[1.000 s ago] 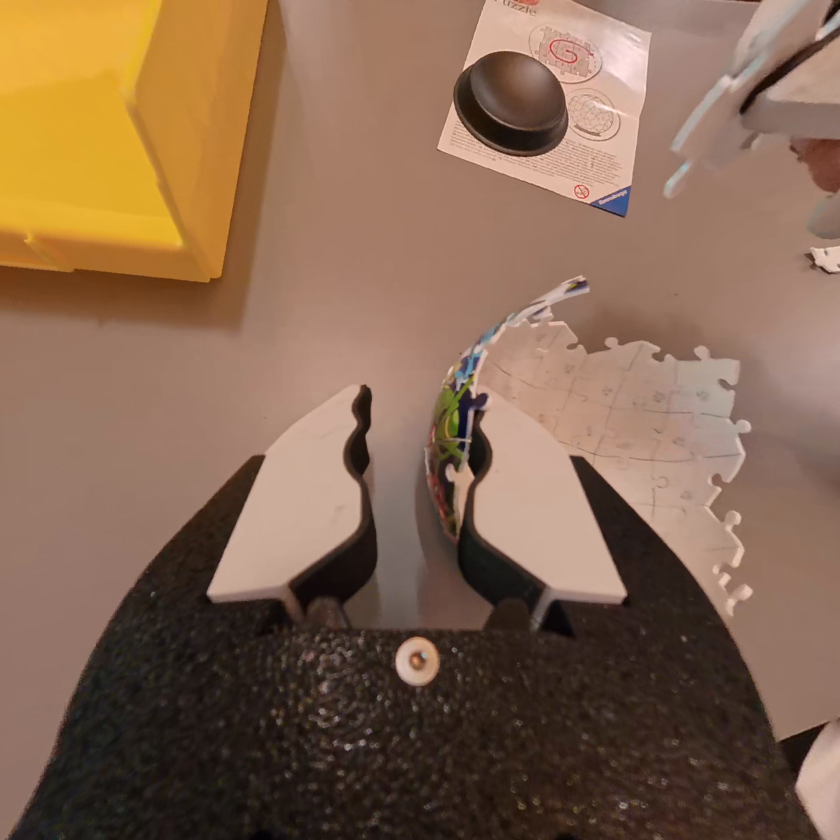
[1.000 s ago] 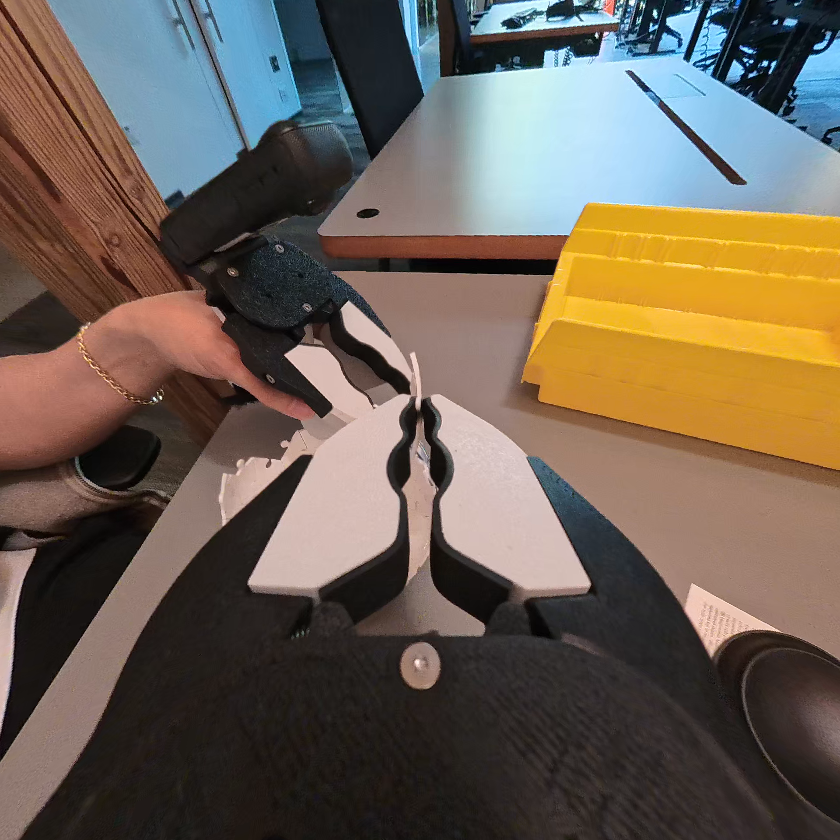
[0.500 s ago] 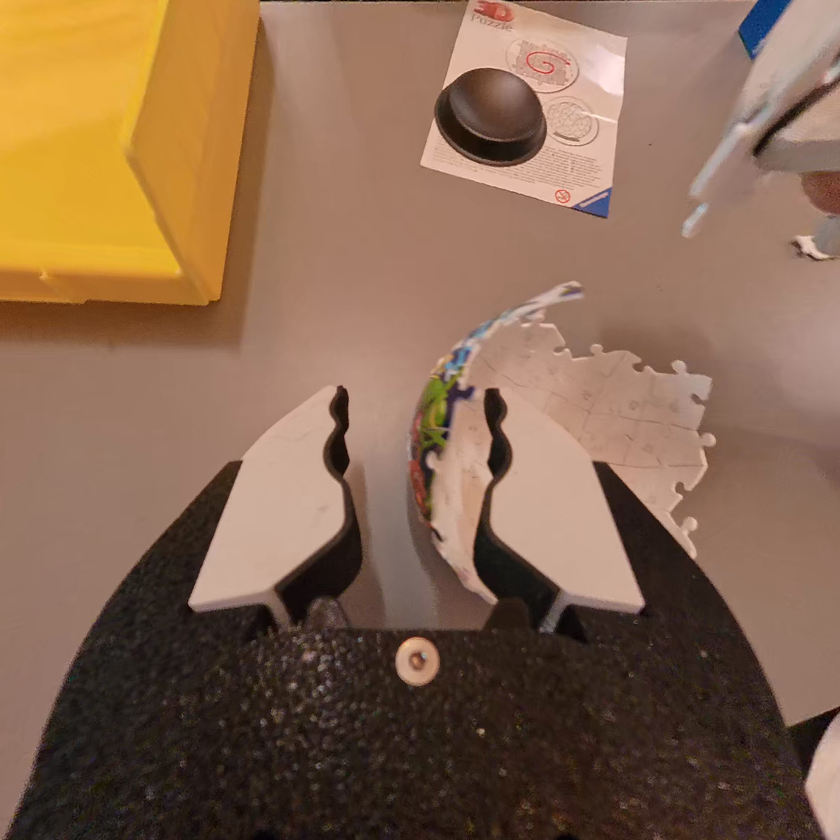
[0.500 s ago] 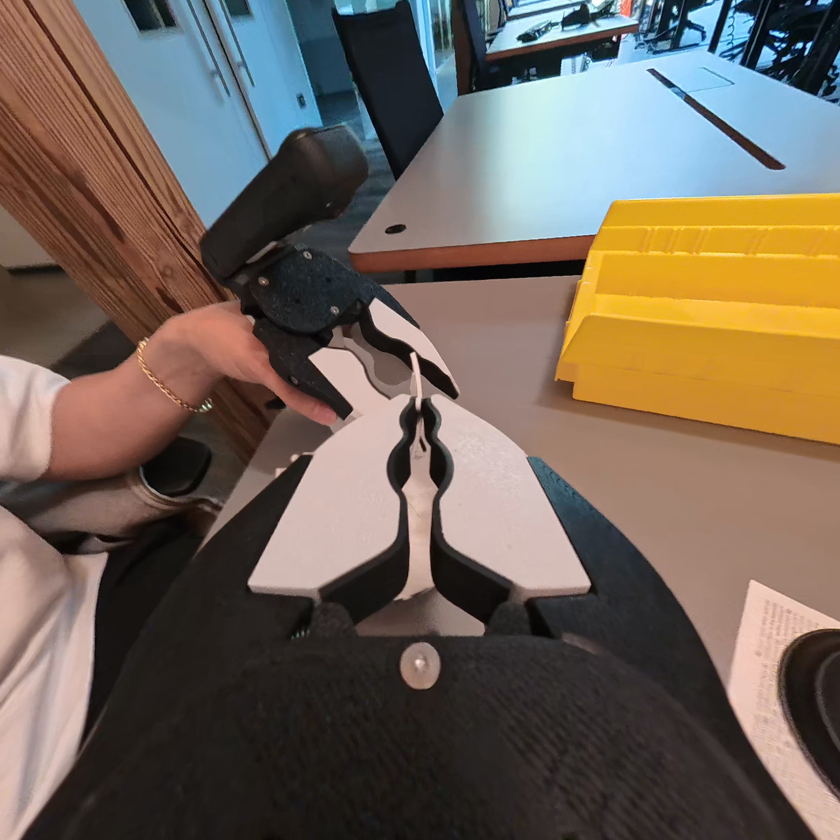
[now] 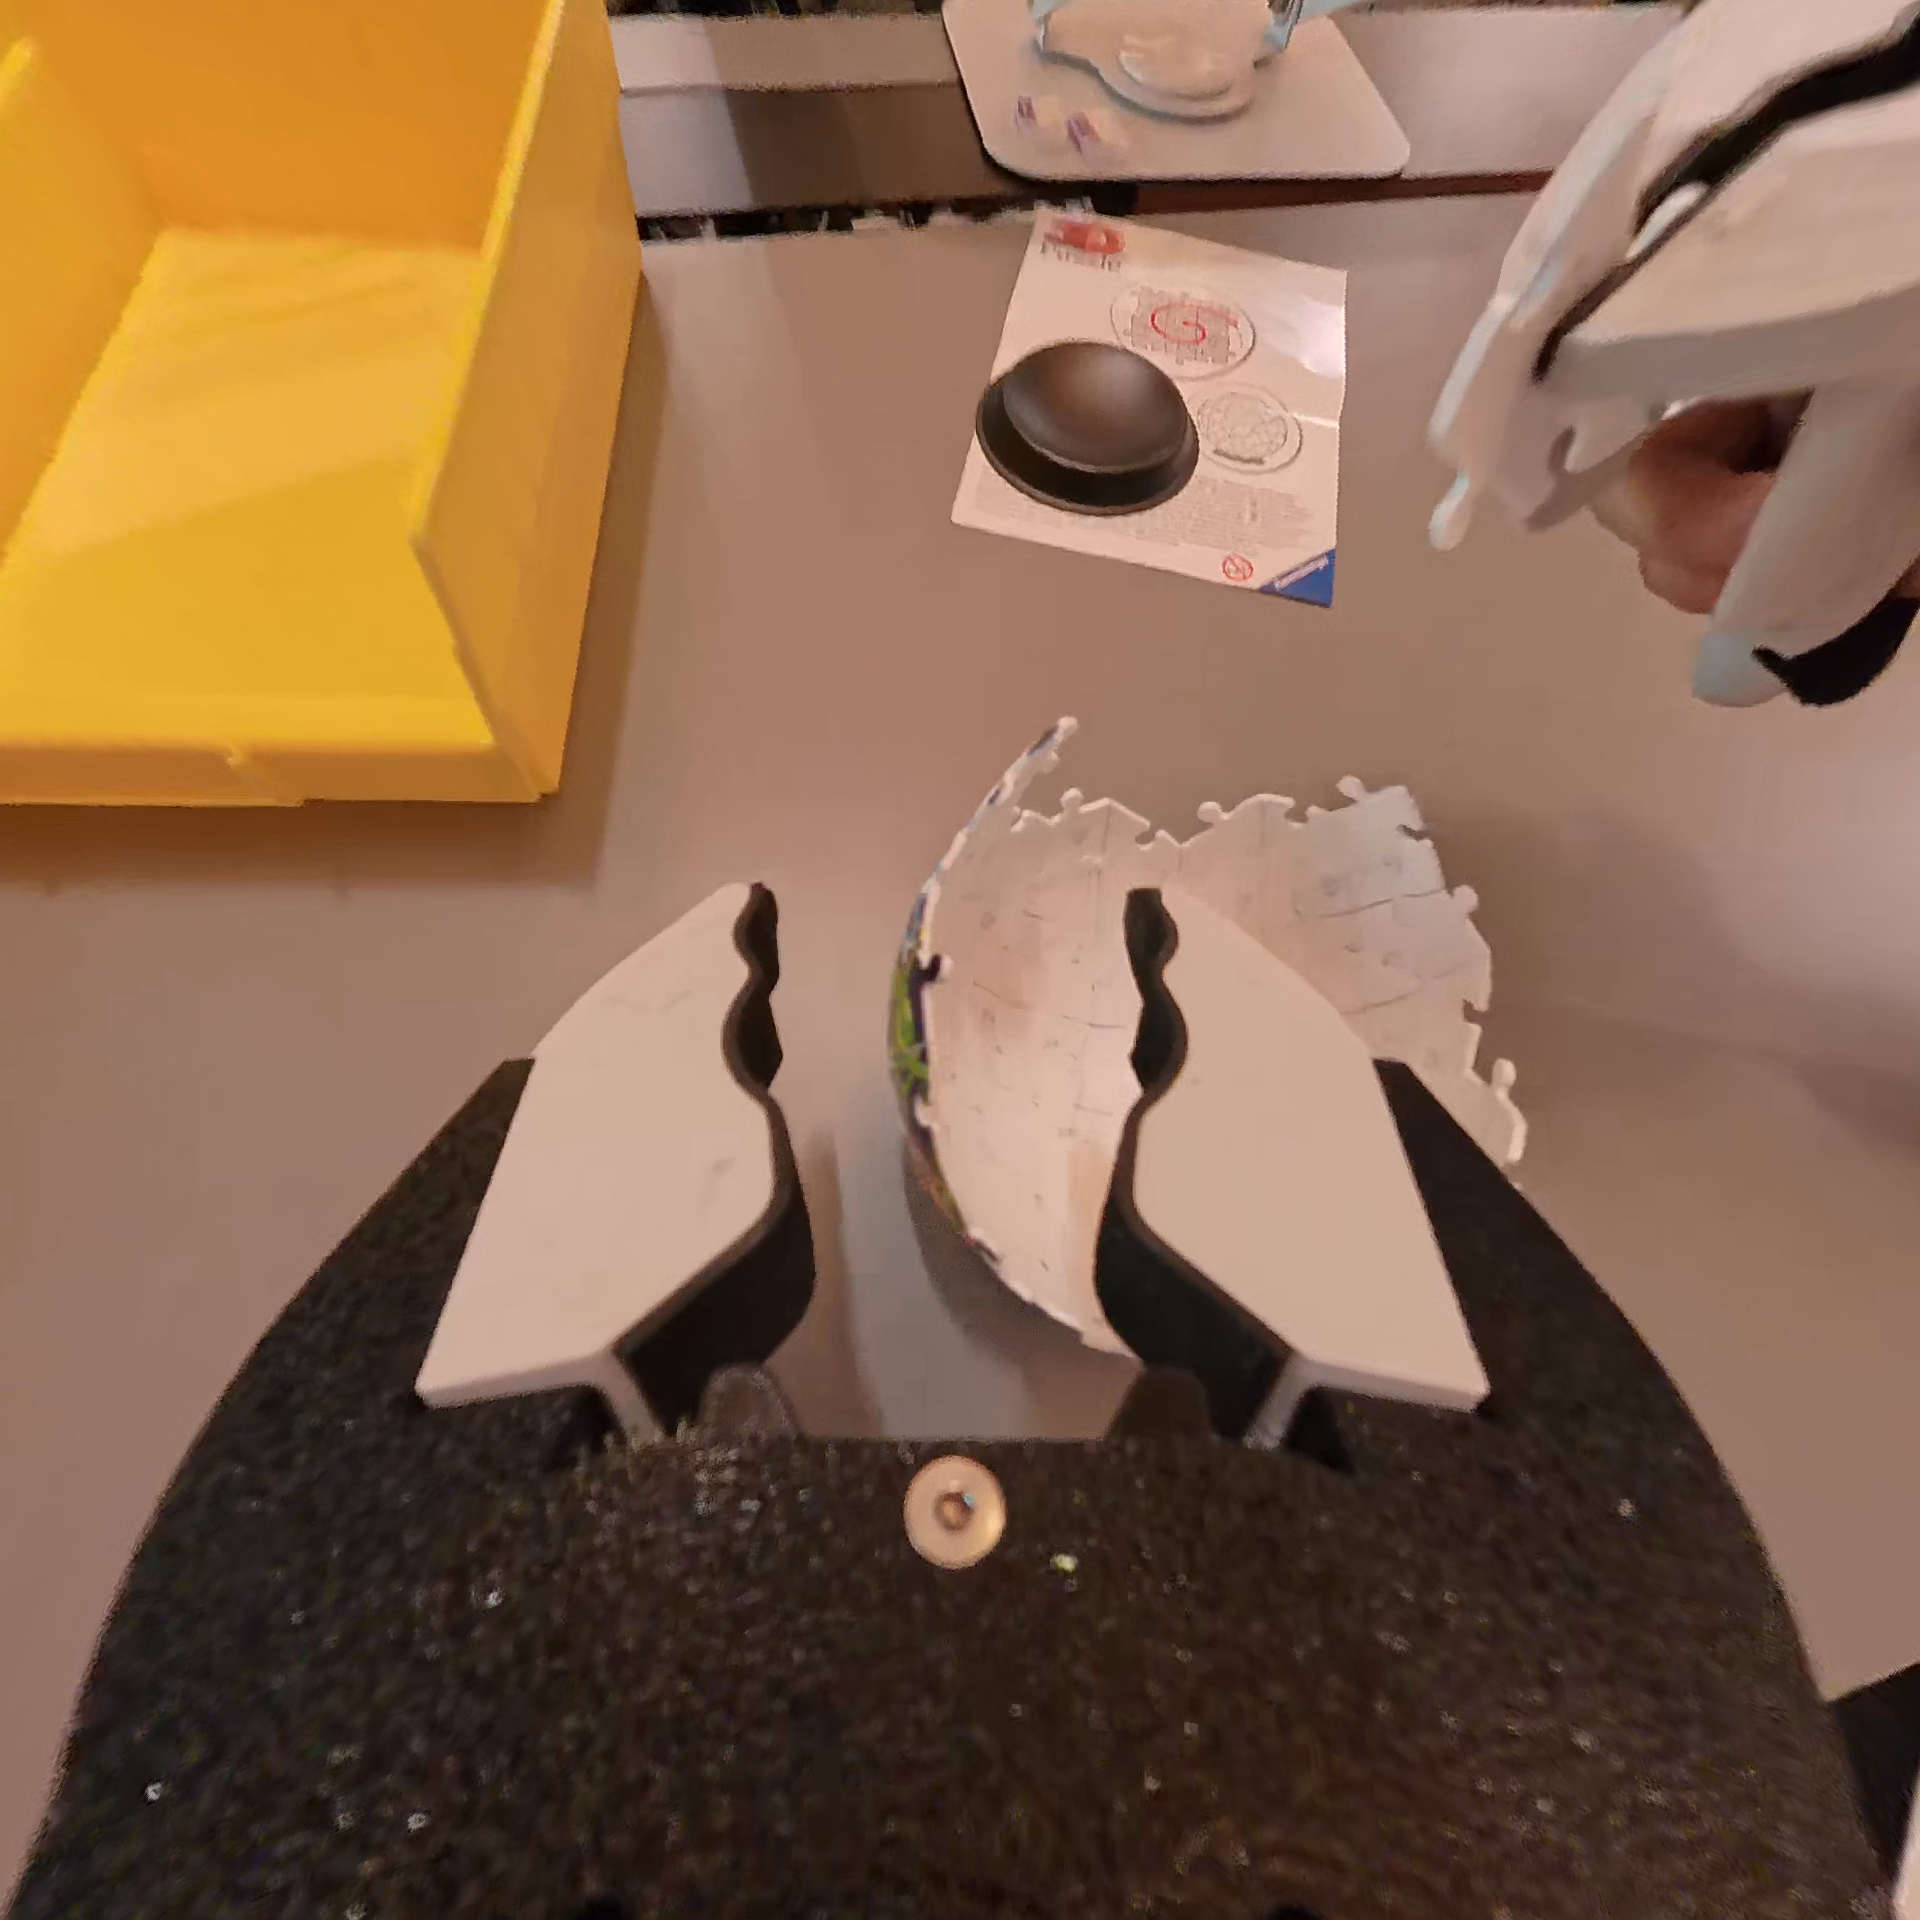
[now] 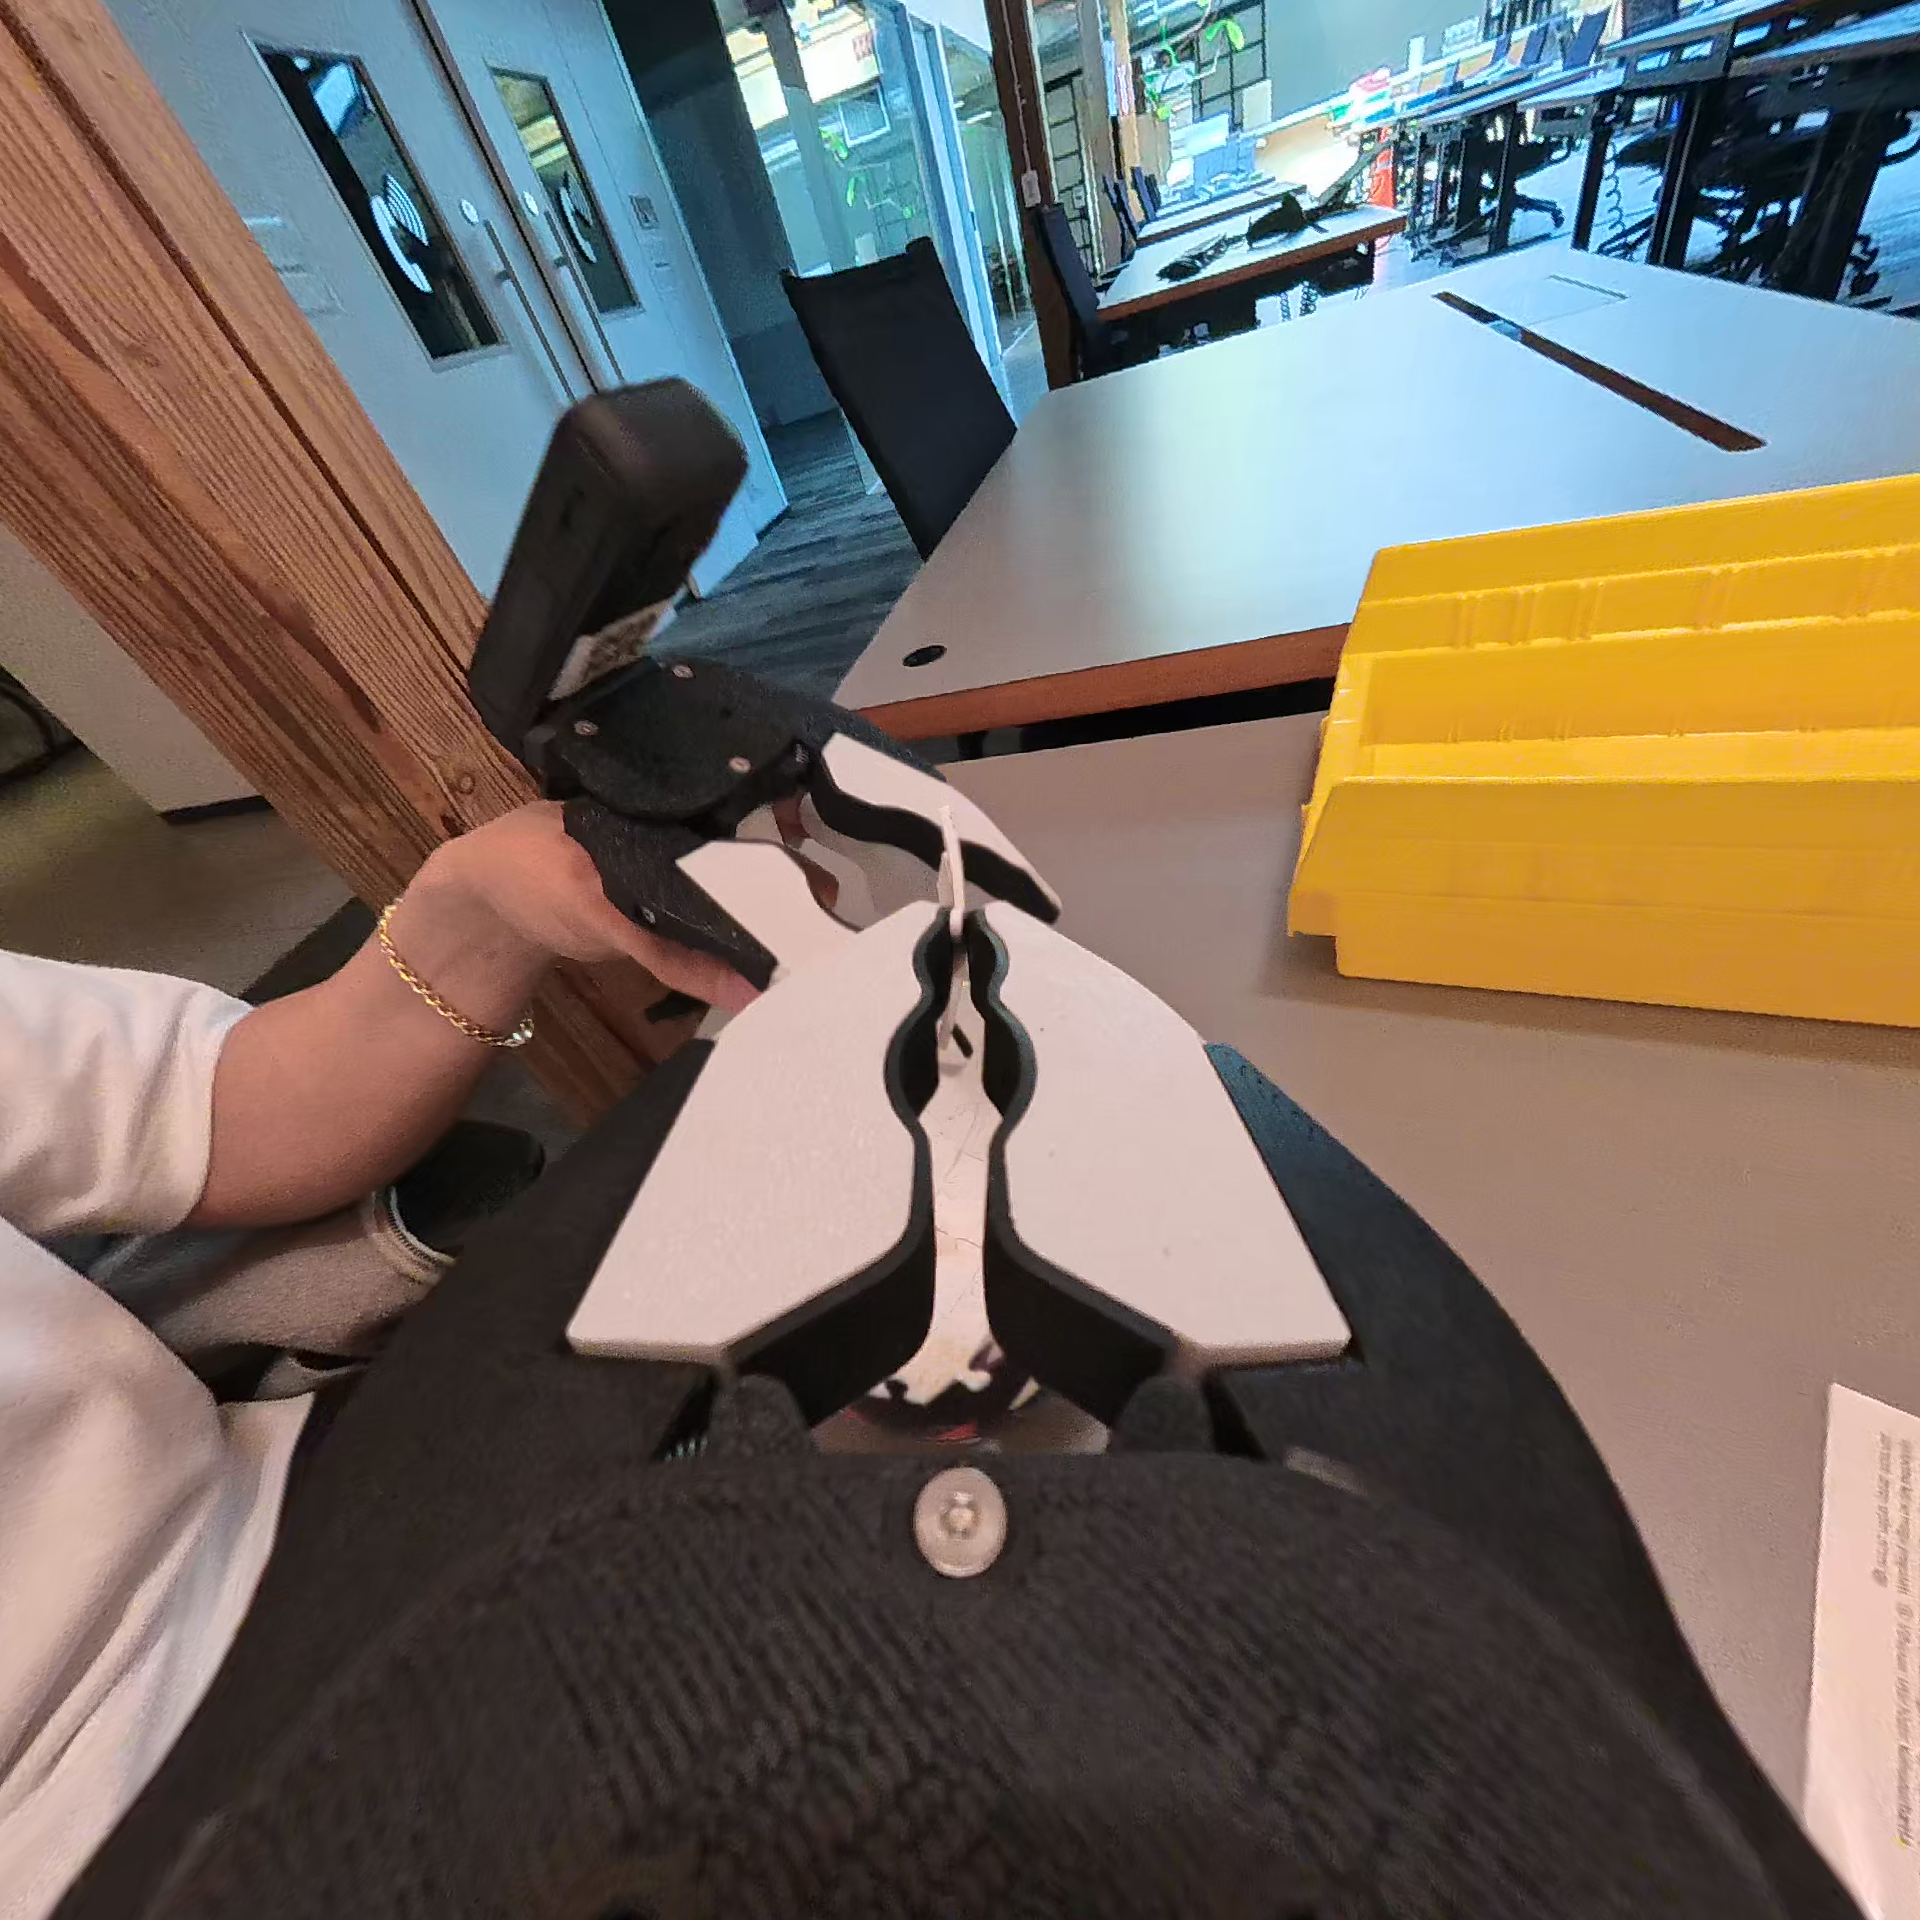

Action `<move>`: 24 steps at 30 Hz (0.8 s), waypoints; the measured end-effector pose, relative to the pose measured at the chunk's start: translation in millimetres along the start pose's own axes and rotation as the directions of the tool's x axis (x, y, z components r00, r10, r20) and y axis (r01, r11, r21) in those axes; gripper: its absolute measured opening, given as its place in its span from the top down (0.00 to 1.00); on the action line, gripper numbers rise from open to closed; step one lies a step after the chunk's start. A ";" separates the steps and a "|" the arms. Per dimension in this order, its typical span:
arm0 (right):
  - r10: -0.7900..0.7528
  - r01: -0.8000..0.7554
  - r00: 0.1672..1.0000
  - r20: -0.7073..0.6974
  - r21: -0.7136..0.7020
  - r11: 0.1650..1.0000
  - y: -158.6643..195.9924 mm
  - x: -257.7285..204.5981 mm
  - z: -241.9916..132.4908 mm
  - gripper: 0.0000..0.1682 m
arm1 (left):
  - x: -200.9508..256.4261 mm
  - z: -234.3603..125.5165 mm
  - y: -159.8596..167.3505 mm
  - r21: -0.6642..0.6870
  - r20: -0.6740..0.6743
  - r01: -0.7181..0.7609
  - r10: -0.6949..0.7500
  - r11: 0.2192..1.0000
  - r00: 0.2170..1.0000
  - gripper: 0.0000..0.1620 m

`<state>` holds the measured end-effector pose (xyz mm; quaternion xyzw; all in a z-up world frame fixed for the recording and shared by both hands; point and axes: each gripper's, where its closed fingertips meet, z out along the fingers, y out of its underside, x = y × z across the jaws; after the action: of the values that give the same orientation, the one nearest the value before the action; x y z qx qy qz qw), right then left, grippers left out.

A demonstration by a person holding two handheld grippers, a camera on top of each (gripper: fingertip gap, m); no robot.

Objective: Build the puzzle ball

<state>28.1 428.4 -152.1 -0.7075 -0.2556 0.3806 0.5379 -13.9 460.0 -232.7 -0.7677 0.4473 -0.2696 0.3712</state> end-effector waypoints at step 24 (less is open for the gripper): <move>-0.369 0.379 0.925 0.092 -0.155 0.912 19.5 -21.7 31.2 0.97 | 41.7 -37.5 -27.8 0.235 -0.335 -0.083 0.161 0.969 0.928 0.99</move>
<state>-10.8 423.6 -169.1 -0.6767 -0.4341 0.2688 0.5304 -9.4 419.7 -185.0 -0.6328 0.5214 -0.4256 0.3829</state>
